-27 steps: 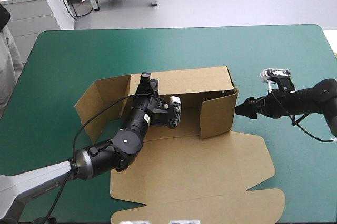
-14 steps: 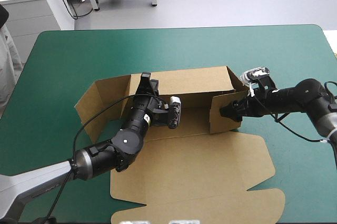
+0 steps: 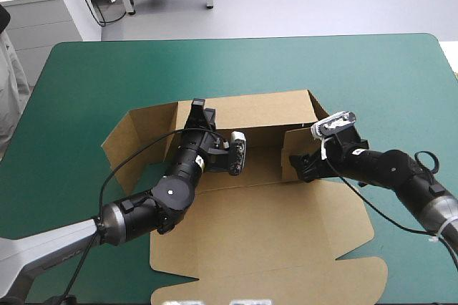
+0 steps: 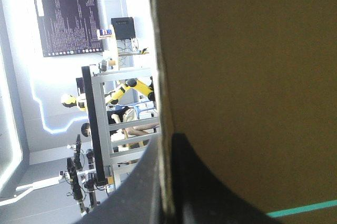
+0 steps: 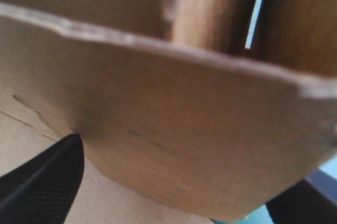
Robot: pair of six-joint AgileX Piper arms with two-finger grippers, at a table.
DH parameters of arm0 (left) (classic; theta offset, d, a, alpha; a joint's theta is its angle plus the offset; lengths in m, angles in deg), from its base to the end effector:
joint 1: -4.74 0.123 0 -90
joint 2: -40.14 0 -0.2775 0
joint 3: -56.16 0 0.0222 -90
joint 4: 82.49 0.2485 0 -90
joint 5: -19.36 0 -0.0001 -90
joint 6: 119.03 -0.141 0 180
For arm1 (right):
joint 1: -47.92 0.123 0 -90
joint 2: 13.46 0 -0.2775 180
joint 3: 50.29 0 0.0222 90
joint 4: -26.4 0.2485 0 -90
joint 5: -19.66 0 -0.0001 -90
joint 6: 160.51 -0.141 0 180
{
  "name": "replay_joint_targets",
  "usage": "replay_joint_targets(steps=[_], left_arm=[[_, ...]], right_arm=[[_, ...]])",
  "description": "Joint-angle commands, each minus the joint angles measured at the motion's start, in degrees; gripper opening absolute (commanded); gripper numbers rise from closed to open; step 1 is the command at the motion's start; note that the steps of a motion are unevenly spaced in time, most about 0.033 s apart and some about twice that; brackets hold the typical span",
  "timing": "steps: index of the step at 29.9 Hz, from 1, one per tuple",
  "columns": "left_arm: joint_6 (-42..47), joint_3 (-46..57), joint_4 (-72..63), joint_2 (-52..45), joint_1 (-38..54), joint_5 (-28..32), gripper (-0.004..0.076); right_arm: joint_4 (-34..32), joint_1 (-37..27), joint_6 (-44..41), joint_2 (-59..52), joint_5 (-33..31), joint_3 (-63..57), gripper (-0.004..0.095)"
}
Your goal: Fold the box
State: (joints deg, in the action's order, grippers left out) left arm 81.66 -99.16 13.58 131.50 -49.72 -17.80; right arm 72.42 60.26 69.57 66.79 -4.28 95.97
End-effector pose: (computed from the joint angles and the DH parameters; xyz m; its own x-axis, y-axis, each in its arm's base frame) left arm 0.2692 -0.2310 0.2701 0.2690 0.9631 0.0032 0.2809 -0.0817 0.9563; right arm 0.2751 0.1024 0.2270 -0.5897 -0.2422 -0.7704 -0.4907 0.8651 0.1037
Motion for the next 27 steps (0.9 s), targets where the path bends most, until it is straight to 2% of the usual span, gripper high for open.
replay_joint_targets(steps=[1, 5, 8, 9, 16, 17, 24, 27], left_arm=[[-0.3, -1.2, 1.7, -1.8, -0.3, -0.3, -0.0008], [-0.3, -1.2, 1.7, -1.8, -0.3, -0.3, -0.0008], [-0.3, -1.2, 1.7, -1.8, -0.3, -0.3, -0.0008], [-0.3, -1.2, 1.7, -1.8, -0.3, -0.3, -0.0008], [-0.3, -1.2, 1.7, -1.8, -0.3, -0.2, -0.0008], [-0.3, -1.2, 1.7, -1.8, -0.3, -0.2, -0.0008], [-0.3, -1.2, 1.7, -1.8, -0.3, 0.0, -0.0003], [0.4, -1.2, 1.7, -1.8, -0.3, 0.0, 0.0048]], right_arm=[[1.7, 3.0, -0.8, -1.7, 7.5, -0.4, 0.0778], [2.5, 7.4, -2.5, -1.7, 14.7, -1.7, 0.0695], [2.8, 9.4, -3.2, -1.7, 18.1, -2.3, 0.053], [2.8, 9.9, -3.2, -1.7, 18.8, -2.5, 0.0447], [2.9, 10.7, -3.2, -1.7, 20.8, -2.5, 0.0006], [2.9, 10.7, -3.2, -1.7, 20.9, -2.5, -0.0019], [2.9, 10.7, -3.0, -1.7, 22.4, -2.5, -0.0016], [2.9, 10.7, -3.0, -1.7, 22.8, -2.5, -0.0015]])
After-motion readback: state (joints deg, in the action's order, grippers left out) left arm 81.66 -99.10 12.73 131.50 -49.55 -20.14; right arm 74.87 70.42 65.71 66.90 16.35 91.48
